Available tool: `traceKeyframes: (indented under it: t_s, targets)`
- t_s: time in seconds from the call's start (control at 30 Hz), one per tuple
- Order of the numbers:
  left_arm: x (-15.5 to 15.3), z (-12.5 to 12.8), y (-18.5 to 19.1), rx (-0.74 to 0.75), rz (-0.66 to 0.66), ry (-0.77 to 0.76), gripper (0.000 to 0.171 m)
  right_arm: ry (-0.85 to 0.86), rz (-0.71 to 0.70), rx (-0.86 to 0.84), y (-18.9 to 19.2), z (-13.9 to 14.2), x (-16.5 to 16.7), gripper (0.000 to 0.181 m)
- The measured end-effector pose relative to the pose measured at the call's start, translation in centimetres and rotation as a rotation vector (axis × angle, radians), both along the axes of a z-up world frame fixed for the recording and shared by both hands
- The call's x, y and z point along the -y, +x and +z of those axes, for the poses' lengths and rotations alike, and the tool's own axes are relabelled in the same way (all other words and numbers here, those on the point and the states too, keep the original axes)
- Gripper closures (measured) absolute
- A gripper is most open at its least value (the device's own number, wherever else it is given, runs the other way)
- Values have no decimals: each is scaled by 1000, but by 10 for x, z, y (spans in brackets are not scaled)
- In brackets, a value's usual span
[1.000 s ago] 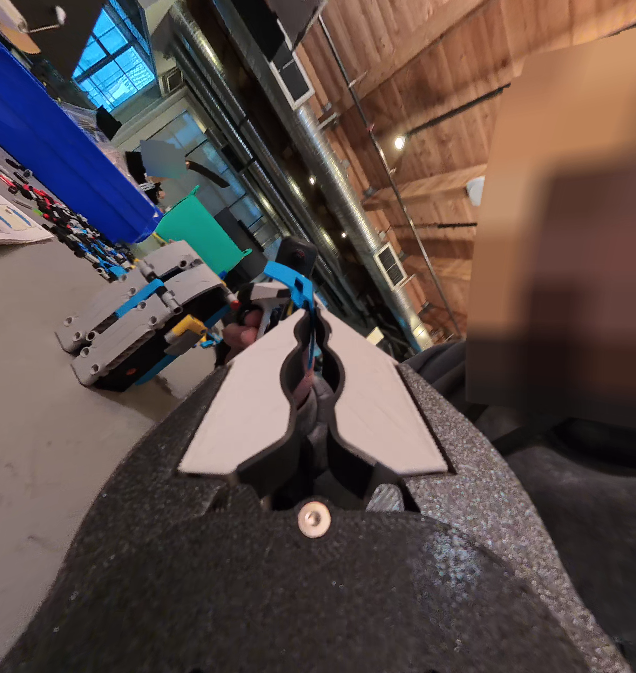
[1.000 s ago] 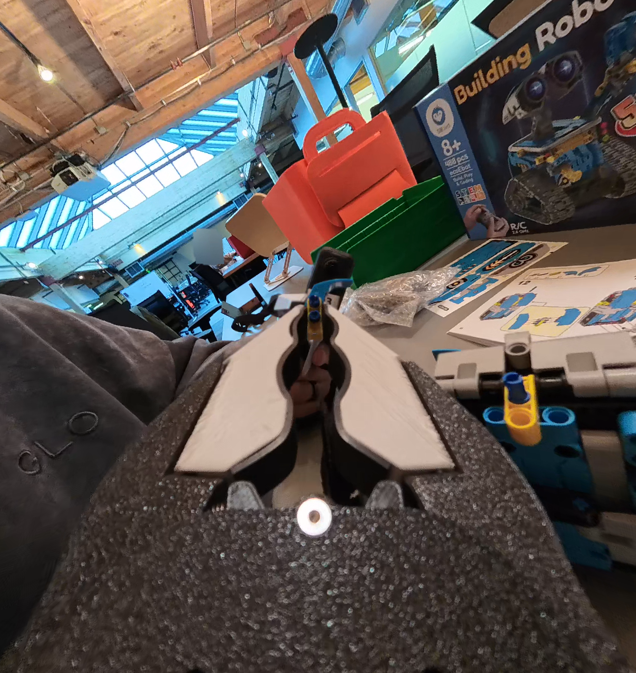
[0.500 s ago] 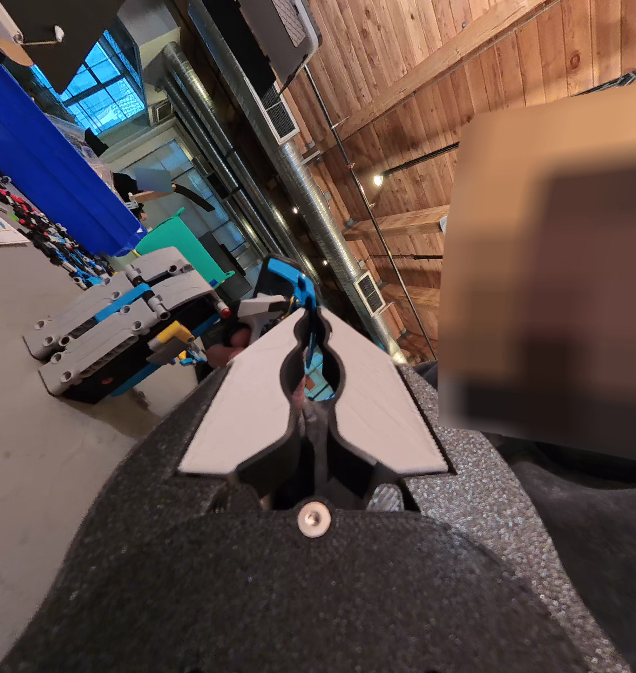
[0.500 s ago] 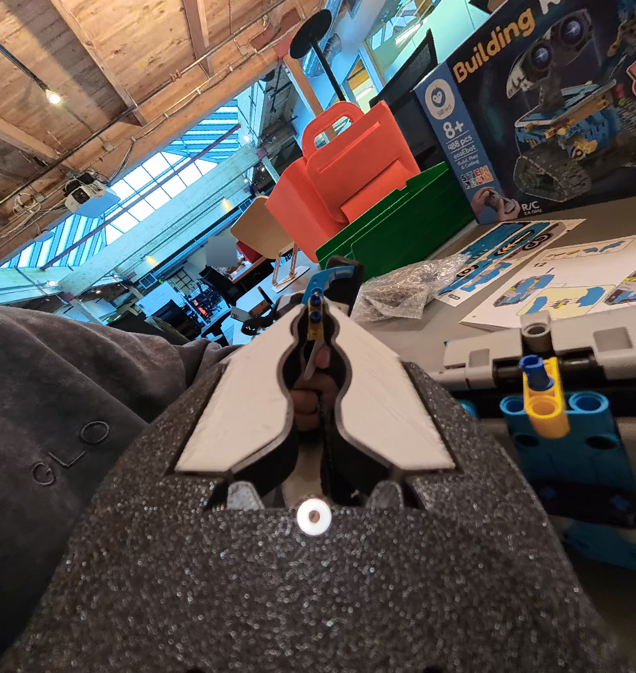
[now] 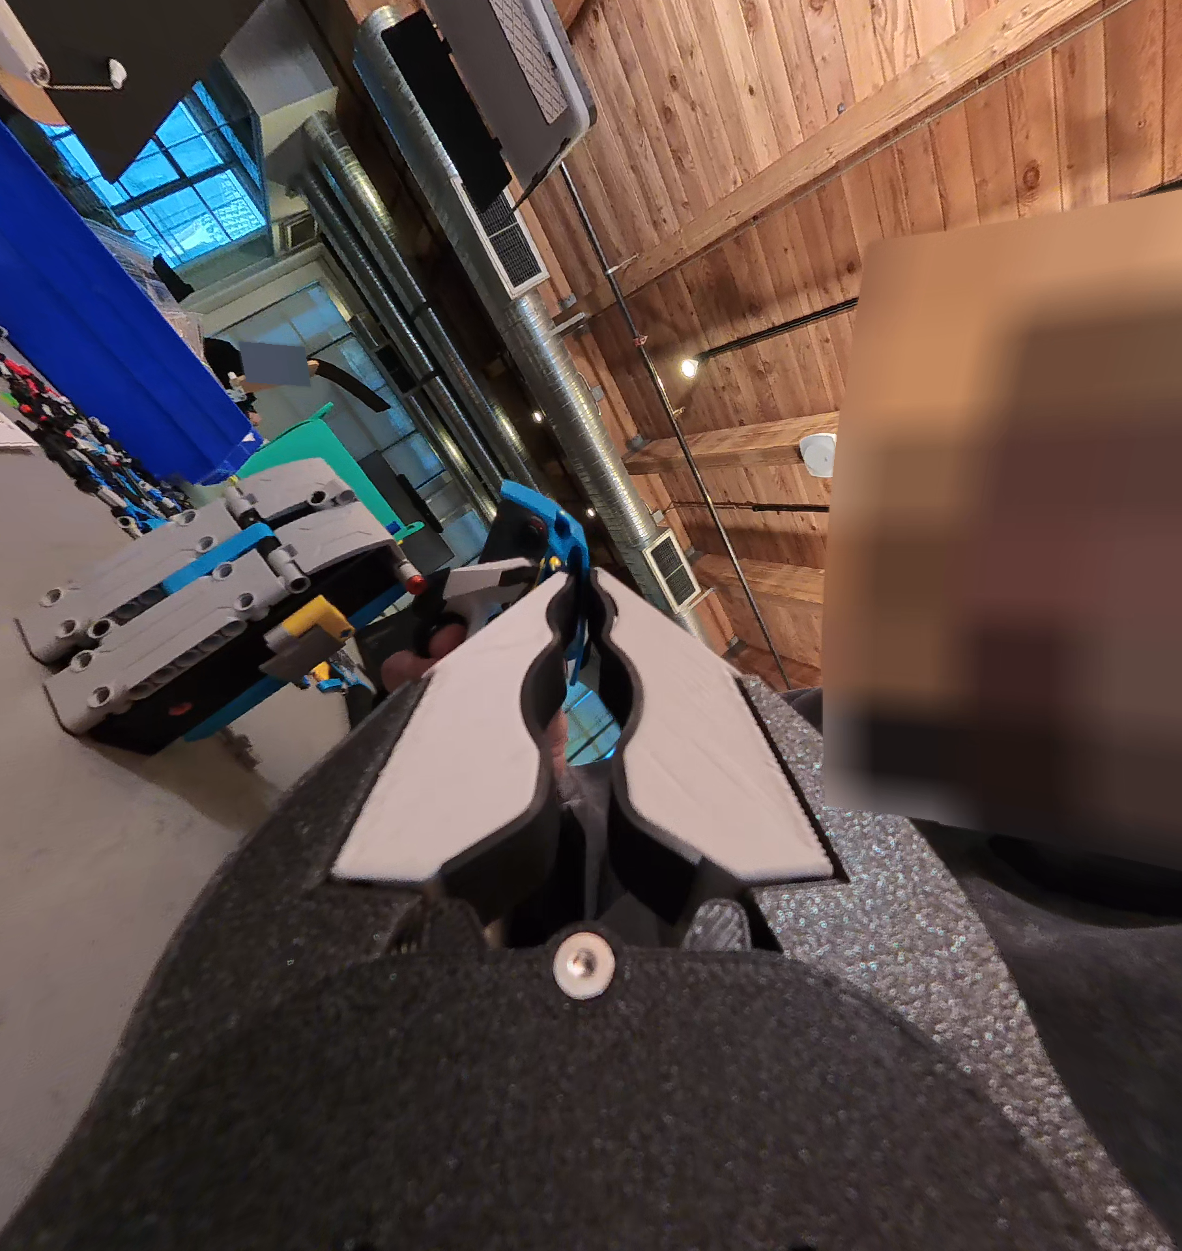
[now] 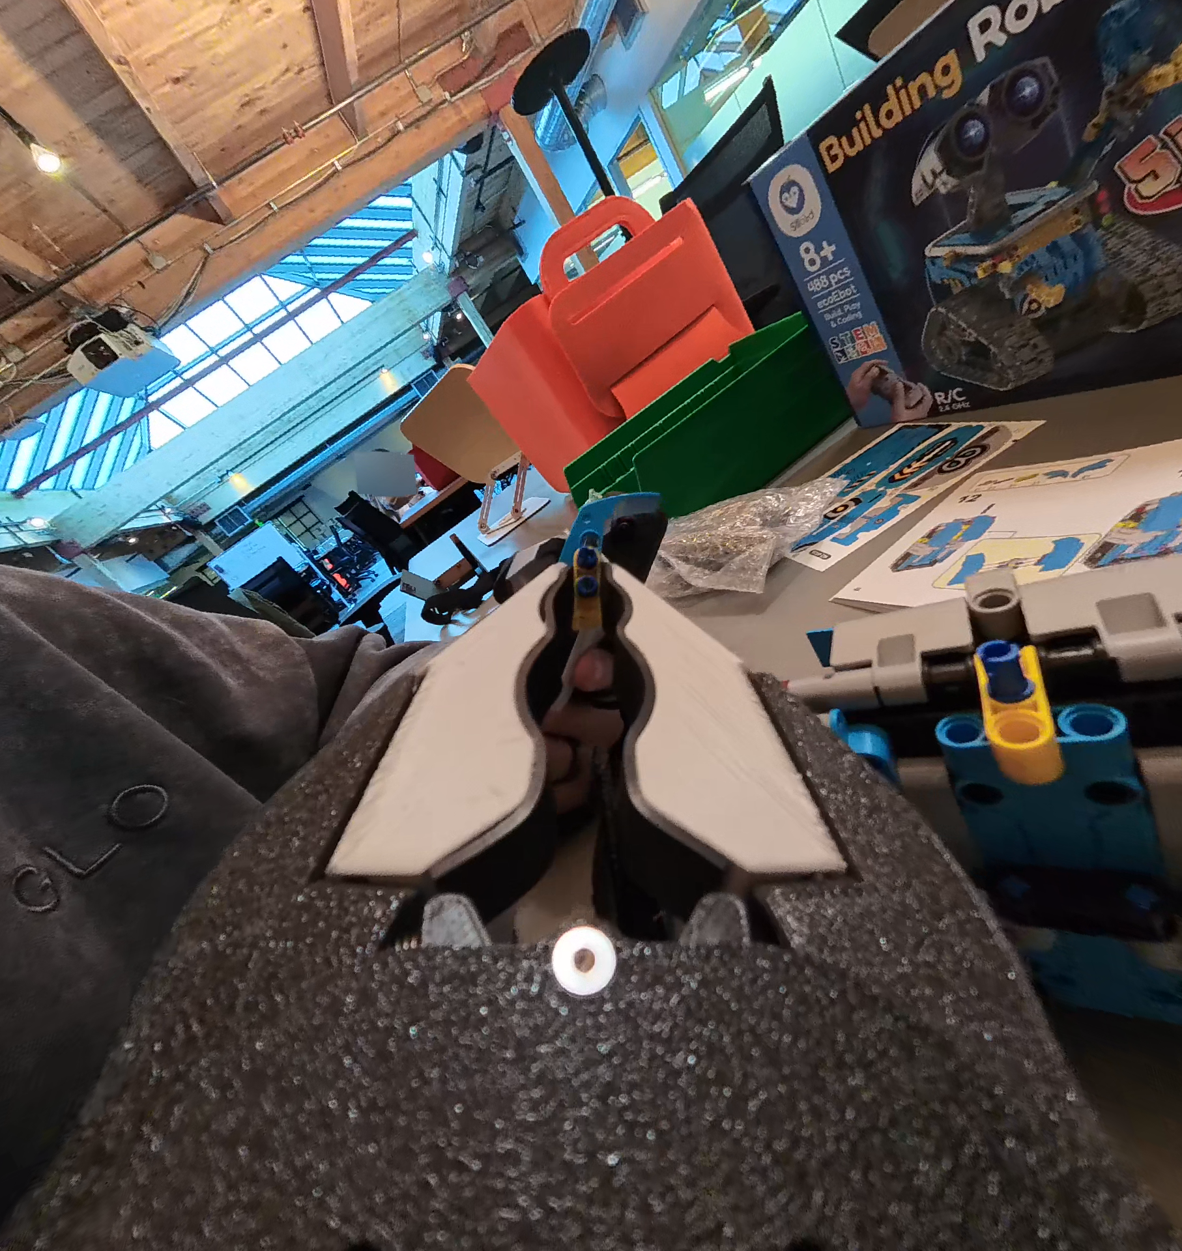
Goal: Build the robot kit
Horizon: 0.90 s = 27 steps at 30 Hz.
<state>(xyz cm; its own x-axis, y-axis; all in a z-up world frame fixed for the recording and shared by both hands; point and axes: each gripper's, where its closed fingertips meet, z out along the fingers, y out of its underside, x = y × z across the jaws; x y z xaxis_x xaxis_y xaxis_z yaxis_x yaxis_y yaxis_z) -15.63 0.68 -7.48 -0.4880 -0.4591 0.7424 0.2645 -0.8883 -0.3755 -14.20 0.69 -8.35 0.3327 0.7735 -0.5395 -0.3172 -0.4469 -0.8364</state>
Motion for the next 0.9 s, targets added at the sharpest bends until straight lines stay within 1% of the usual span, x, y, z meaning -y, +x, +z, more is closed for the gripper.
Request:
traceKeyframes:
  t_s: [0.03,0.17,0.3,0.37,0.47,0.53,0.63,0.77,0.83,0.9]
  targets:
    - [0,0,0,-10,10,8,171,-2,-4,7,0,-1,0,173]
    - [0,0,0,-4,8,8,171,24,-31,25,0,0,1,174]
    - [-3,-3,1,-16,4,-23,171,117,-106,176,1,-4,-2,174]
    - [-4,-4,1,-22,3,-34,171,115,-118,197,0,-7,-2,174]
    - [-4,-5,2,-53,21,-4,171,82,-87,176,0,-8,-2,174]
    - [-2,-6,3,-119,27,84,171,46,-33,154,0,-10,0,174]
    - [1,-11,4,-219,65,208,171,21,-16,162,-2,-17,0,175]
    - [1,-12,4,-229,64,199,171,23,-14,171,-2,-18,0,175]
    - [2,-12,3,-216,14,172,171,21,1,167,-2,-18,2,175]
    - [6,-12,0,-188,-62,136,171,-29,79,103,-5,-17,6,174]
